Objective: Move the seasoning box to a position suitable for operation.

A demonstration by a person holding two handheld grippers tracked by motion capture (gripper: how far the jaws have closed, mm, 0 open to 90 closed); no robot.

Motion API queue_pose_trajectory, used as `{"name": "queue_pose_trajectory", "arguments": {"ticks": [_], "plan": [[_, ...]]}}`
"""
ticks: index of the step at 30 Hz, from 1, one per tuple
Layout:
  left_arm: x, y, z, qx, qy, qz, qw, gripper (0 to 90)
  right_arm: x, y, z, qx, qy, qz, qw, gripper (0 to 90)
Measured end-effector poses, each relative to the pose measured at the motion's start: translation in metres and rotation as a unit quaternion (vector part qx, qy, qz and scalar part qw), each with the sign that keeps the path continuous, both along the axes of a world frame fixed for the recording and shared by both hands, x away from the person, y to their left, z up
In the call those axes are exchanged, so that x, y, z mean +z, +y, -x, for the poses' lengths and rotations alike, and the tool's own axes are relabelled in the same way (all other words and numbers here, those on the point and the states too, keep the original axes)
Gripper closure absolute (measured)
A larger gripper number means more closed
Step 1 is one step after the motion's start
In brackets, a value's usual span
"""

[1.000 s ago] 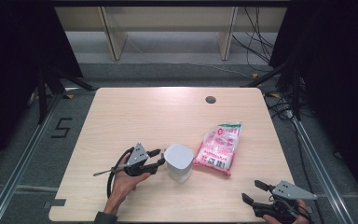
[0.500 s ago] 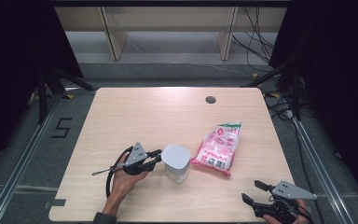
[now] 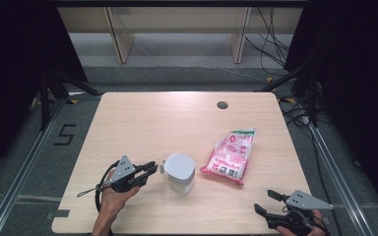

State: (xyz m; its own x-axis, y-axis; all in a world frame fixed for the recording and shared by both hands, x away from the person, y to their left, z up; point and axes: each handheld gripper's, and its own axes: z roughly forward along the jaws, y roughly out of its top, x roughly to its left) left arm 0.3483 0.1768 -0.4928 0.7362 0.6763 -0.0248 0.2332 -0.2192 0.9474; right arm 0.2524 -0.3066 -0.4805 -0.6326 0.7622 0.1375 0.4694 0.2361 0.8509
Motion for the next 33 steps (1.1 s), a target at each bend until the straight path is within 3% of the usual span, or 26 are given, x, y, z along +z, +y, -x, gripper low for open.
{"name": "queue_pose_trajectory", "arguments": {"ticks": [1,2,5,7,8,11,12,14,18,19,21,22,23,25,27,30,33], "plan": [[-0.001,-0.001,-0.001,-0.004,0.001,-0.004,1.0000,77.0,0.001,0.000,0.000,0.001,0.005,0.000,1.0000,29.0],[-0.002,-0.002,-0.001,-0.010,-0.002,-0.013,0.9999,76.4,-0.001,-0.001,-0.002,0.006,-0.009,0.006,0.9999,29.0],[-0.004,-0.008,-0.003,-0.016,0.005,-0.025,0.9995,74.6,0.001,0.001,0.001,0.000,0.009,-0.005,0.9999,29.4],[-0.005,-0.012,-0.005,-0.016,0.002,-0.035,0.9992,74.1,0.000,-0.001,-0.001,-0.001,-0.010,0.004,0.9999,30.5],[-0.006,-0.014,-0.007,-0.018,0.003,-0.035,0.9992,74.2,0.001,-0.002,0.000,0.001,-0.004,0.004,1.0000,30.5],[-0.008,-0.018,-0.009,-0.024,0.007,-0.037,0.9990,76.6,0.001,-0.003,-0.001,0.006,-0.013,0.009,0.9998,30.5],[-0.010,-0.020,-0.009,-0.019,0.005,-0.057,0.9982,82.4,0.001,-0.001,0.000,-0.001,-0.001,0.001,1.0000,30.5],[-0.009,-0.020,-0.008,-0.020,0.008,-0.052,0.9984,83.4,0.000,0.000,0.000,-0.001,0.000,0.000,1.0000,30.5],[-0.009,-0.017,0.004,-0.010,0.014,-0.051,0.9986,83.9,0.001,-0.003,-0.001,0.006,-0.014,0.009,0.9998,30.5],[-0.010,-0.015,0.007,-0.008,0.016,-0.046,0.9988,83.9,0.002,-0.001,0.002,-0.002,0.014,-0.003,0.9999,30.5],[-0.010,-0.011,0.015,-0.004,0.021,-0.051,0.9985,84.1,0.000,-0.001,-0.001,0.002,-0.009,0.003,0.9999,30.5],[-0.010,-0.010,0.021,-0.001,0.021,-0.052,0.9984,84.4,0.002,0.000,0.003,-0.001,0.015,-0.003,0.9999,30.5],[-0.009,-0.010,0.025,-0.002,0.024,-0.056,0.9982,84.6,0.001,-0.001,0.000,0.004,-0.008,0.002,1.0000,30.5],[-0.009,-0.008,0.029,-0.006,0.020,-0.062,0.9979,84.7,0.000,-0.001,-0.001,0.002,-0.005,0.006,1.0000,30.5],[-0.008,-0.004,0.027,-0.010,0.009,-0.069,0.9975,80.6,0.000,-0.001,-0.001,0.001,-0.009,0.006,0.9999,30.5],[-0.004,-0.001,0.024,-0.012,-0.007,-0.051,0.9986,68.2,0.001,0.000,0.001,0.000,-0.001,-0.001,1.0000,30.5],[-0.001,-0.001,0.020,-0.031,-0.022,-0.040,0.9985,59.5,0.001,0.000,0.001,0.001,-0.002,0.000,1.0000,30.5]]}}
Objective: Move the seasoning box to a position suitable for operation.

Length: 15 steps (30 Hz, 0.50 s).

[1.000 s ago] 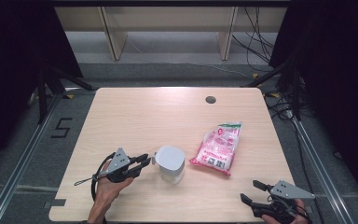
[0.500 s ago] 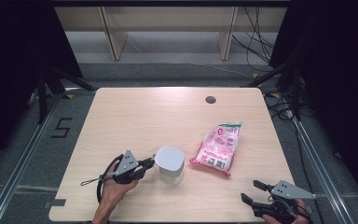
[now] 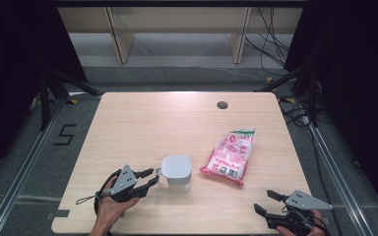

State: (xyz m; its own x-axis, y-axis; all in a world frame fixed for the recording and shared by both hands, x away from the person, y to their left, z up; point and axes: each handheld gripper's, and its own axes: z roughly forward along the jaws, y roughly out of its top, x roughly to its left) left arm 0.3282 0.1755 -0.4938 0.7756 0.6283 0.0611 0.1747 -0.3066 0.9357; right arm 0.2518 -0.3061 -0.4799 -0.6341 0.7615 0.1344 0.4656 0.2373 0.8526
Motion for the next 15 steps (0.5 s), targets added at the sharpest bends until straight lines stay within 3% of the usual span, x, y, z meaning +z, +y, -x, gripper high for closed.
{"name": "queue_pose_trajectory", "arguments": {"ticks": [2,5,6,10,13,14,15], "plan": [[0.001,-0.002,-0.003,-0.015,0.004,0.018,0.9997,58.6,-0.001,-0.001,-0.002,0.001,-0.004,0.008,1.0000,30.5],[0.001,-0.004,-0.011,-0.029,0.011,0.015,0.9994,58.4,0.000,-0.002,-0.002,0.005,-0.008,0.008,0.9999,30.7],[0.001,-0.005,-0.013,-0.035,0.016,0.014,0.9991,57.9,0.000,-0.001,-0.001,0.004,0.001,0.005,1.0000,30.7],[0.001,-0.006,-0.012,-0.044,0.028,0.028,0.9983,58.5,-0.001,-0.001,-0.002,0.005,-0.002,0.010,0.9999,30.8],[0.004,-0.004,-0.010,-0.061,0.021,0.042,0.9971,61.8,0.000,0.000,0.001,-0.002,0.015,0.003,0.9999,30.8],[0.004,-0.004,-0.010,-0.061,0.021,0.042,0.9971,62.0,0.000,0.000,0.001,-0.002,0.014,0.002,0.9999,30.8],[0.005,-0.004,-0.011,-0.064,0.018,0.041,0.9969,61.9,-0.001,-0.001,-0.002,0.006,-0.002,0.011,0.9999,30.8]]}}
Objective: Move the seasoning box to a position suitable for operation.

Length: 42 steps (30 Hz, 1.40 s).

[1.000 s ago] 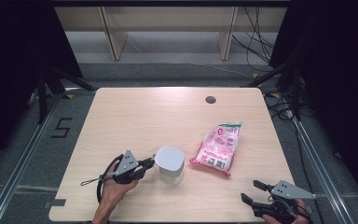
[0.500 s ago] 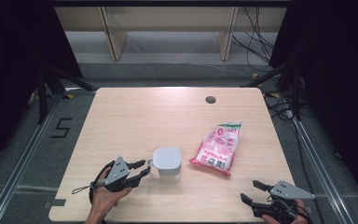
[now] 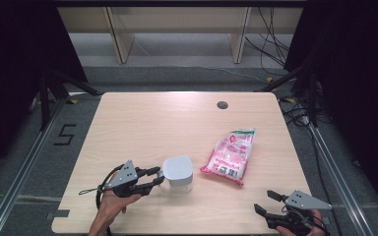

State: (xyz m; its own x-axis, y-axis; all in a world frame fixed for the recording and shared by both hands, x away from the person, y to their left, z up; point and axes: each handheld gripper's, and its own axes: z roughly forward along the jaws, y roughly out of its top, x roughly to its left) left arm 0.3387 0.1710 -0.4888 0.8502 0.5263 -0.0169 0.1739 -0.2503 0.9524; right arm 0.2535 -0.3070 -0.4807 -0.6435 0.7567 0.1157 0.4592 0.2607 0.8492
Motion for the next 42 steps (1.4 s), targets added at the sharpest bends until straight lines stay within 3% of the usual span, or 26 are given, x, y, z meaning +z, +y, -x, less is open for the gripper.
{"name": "queue_pose_trajectory", "arguments": {"ticks": [2,4,5,6,8,12,13,14,22,25,32,36,37,38,39,40,42], "plan": [[-0.001,-0.002,0.000,0.001,0.010,0.009,0.9999,62.0,0.000,0.001,-0.001,-0.003,0.001,0.002,1.0000,30.8],[-0.001,-0.002,0.001,0.001,0.007,0.006,1.0000,62.8,0.000,0.002,0.001,-0.002,0.008,-0.002,1.0000,30.8],[-0.001,-0.003,0.003,-0.002,0.002,-0.001,1.0000,63.5,0.000,0.000,-0.001,0.002,-0.008,0.007,0.9999,30.9],[-0.001,-0.005,0.004,-0.002,0.002,-0.002,1.0000,64.7,0.000,0.002,0.001,-0.006,0.007,0.000,1.0000,30.9],[0.000,-0.009,0.006,0.007,0.004,-0.007,0.9999,66.2,-0.001,0.001,-0.002,0.004,-0.004,0.002,1.0000,30.9],[0.001,-0.019,0.005,0.017,-0.007,-0.015,0.9997,67.8,0.000,0.001,-0.001,0.006,-0.003,0.001,1.0000,30.9],[0.001,-0.021,0.004,0.021,-0.007,-0.018,0.9996,68.0,0.001,0.002,0.003,-0.007,0.014,-0.006,0.9999,31.0],[0.001,-0.022,0.004,0.023,-0.005,-0.019,0.9995,68.0,0.000,0.001,0.000,0.003,0.001,-0.001,1.0000,30.9],[0.003,-0.027,-0.008,0.043,-0.005,-0.024,0.9988,67.8,0.001,0.000,0.000,-0.001,0.000,-0.001,1.0000,31.1],[0.003,-0.031,-0.015,0.044,-0.018,-0.034,0.9983,67.8,0.001,0.001,0.000,0.002,0.003,-0.003,1.0000,31.1],[0.003,-0.031,-0.029,0.048,-0.023,-0.041,0.9977,67.9,0.000,0.000,0.000,0.001,0.001,-0.002,1.0000,31.1],[0.001,-0.030,-0.030,0.064,-0.023,-0.046,0.9966,66.1,0.001,0.000,0.000,0.000,0.000,-0.002,1.0000,31.1],[0.001,-0.030,-0.030,0.072,-0.026,-0.060,0.9953,65.8,0.000,0.000,-0.001,0.002,-0.002,0.000,1.0000,31.1],[0.001,-0.030,-0.030,0.072,-0.026,-0.060,0.9953,65.5,0.000,0.000,-0.001,0.002,-0.002,0.000,1.0000,31.1],[0.001,-0.031,-0.031,0.076,-0.039,-0.079,0.9932,67.3,0.000,0.001,0.000,-0.003,0.000,0.002,1.0000,31.1],[-0.002,-0.033,-0.033,0.095,-0.039,-0.094,0.9902,67.0,0.000,0.001,-0.001,-0.002,0.000,0.001,1.0000,31.2],[-0.002,-0.032,-0.037,0.109,-0.039,-0.090,0.9891,67.9,0.000,0.001,0.000,0.002,0.002,-0.003,1.0000,31.1]]}}
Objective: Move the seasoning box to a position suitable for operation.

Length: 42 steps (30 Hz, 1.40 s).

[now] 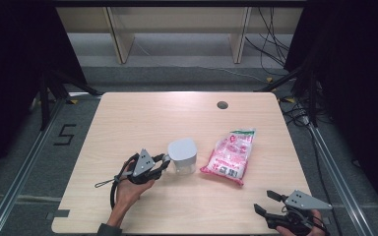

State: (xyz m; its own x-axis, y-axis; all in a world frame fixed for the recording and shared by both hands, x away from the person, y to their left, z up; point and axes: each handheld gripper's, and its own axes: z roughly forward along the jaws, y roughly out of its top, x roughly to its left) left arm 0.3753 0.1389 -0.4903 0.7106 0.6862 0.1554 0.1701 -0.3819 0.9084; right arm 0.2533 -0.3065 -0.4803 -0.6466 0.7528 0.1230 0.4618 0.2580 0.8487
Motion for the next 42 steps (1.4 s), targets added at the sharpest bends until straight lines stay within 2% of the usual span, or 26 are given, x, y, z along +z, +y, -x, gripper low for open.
{"name": "queue_pose_trajectory", "arguments": {"ticks": [3,7,8,9,10,11,12,17,18,19,20,21,24,25,27,28,30,31,32,33,34,36,38,40,41,42], "plan": [[-0.002,0.000,-0.007,0.018,-0.001,-0.005,0.9998,68.4,-0.001,0.000,-0.001,-0.005,-0.004,0.004,1.0000,31.1],[-0.006,-0.001,-0.014,0.024,0.003,-0.009,0.9997,68.5,0.000,-0.001,0.000,0.000,-0.002,0.000,1.0000,31.1],[-0.006,-0.001,-0.014,0.024,0.003,-0.009,0.9997,67.9,0.000,0.001,0.002,-0.008,0.015,-0.008,0.9998,31.1],[-0.007,-0.003,-0.015,0.027,0.002,-0.018,0.9995,67.8,0.000,-0.001,-0.001,0.001,0.001,-0.002,1.0000,31.1],[-0.009,-0.007,-0.016,0.028,0.004,-0.023,0.9993,67.8,0.000,-0.001,-0.001,0.001,0.001,-0.002,1.0000,31.1],[-0.011,-0.008,-0.018,0.034,0.006,-0.014,0.9993,68.4,0.000,-0.001,0.000,0.001,-0.002,0.000,1.0000,31.1],[-0.011,-0.007,-0.021,0.035,0.006,-0.007,0.9994,68.9,0.000,0.001,0.003,-0.007,0.016,-0.008,0.9998,31.1],[-0.012,-0.004,-0.025,0.022,0.007,0.000,0.9997,69.7,-0.001,-0.003,-0.001,-0.002,0.003,0.005,1.0000,31.1],[-0.012,-0.004,-0.026,0.021,0.009,-0.005,0.9997,69.8,-0.001,-0.004,-0.001,0.001,0.003,0.004,1.0000,31.0],[-0.012,-0.004,-0.026,0.021,0.010,0.002,0.9997,69.8,-0.002,-0.005,-0.002,-0.002,-0.009,0.005,0.9999,31.0],[-0.012,-0.004,-0.026,0.021,0.010,0.002,0.9997,70.0,-0.002,-0.005,-0.002,-0.002,-0.009,0.005,0.9999,31.0],[-0.013,-0.004,-0.028,0.016,0.010,0.012,0.9998,70.1,-0.003,-0.004,-0.002,-0.004,-0.001,-0.001,1.0000,31.0],[-0.015,-0.003,-0.031,0.010,0.015,0.025,0.9995,70.3,-0.002,-0.005,-0.002,0.001,-0.009,0.004,0.9999,31.0],[-0.015,-0.003,-0.031,0.010,0.015,0.025,0.9995,70.5,-0.003,-0.004,-0.002,0.004,-0.003,-0.002,1.0000,31.0],[-0.013,-0.004,-0.031,0.010,0.012,0.011,0.9998,70.2,-0.003,-0.004,-0.002,0.005,0.002,0.001,1.0000,31.0],[-0.013,-0.004,-0.031,0.010,0.012,0.011,0.9998,70.3,-0.002,-0.002,0.000,-0.003,0.021,-0.009,0.9997,31.0],[-0.014,-0.003,-0.032,0.010,0.011,0.016,0.9998,70.2,-0.003,-0.003,-0.001,-0.002,0.017,-0.006,0.9998,31.0],[-0.014,-0.003,-0.032,0.010,0.011,0.016,0.9998,69.8,-0.003,-0.004,-0.002,0.004,0.004,-0.001,1.0000,31.0],[-0.012,-0.002,-0.029,0.012,0.022,0.022,0.9994,66.9,-0.003,-0.004,-0.002,0.003,0.004,-0.001,1.0000,30.9],[-0.012,-0.002,-0.029,0.012,0.022,0.022,0.9994,60.1,-0.003,-0.005,-0.003,0.003,-0.002,0.003,1.0000,30.9],[-0.010,0.001,-0.023,0.010,0.025,0.026,0.9993,58.3,-0.003,-0.005,-0.003,0.004,-0.003,0.002,1.0000,31.0],[-0.006,0.004,-0.017,0.012,0.018,0.019,0.9996,54.6,-0.003,-0.005,-0.003,0.003,-0.005,0.002,1.0000,31.0],[-0.001,0.006,-0.010,0.012,0.023,0.021,0.9995,50.2,-0.003,-0.004,-0.002,0.001,0.004,-0.003,1.0000,30.9],[0.003,0.009,-0.007,0.008,0.026,0.028,0.9992,43.8,-0.002,-0.004,-0.002,0.002,0.003,-0.002,1.0000,30.9],[0.004,0.010,-0.004,0.008,0.030,0.034,0.9989,43.1,-0.002,-0.002,0.000,-0.006,0.019,-0.010,0.9997,30.9],[0.006,0.011,-0.002,0.008,0.032,0.038,0.9988,42.8,-0.002,-0.002,0.000,-0.005,0.019,-0.010,0.9998,30.9]]}}
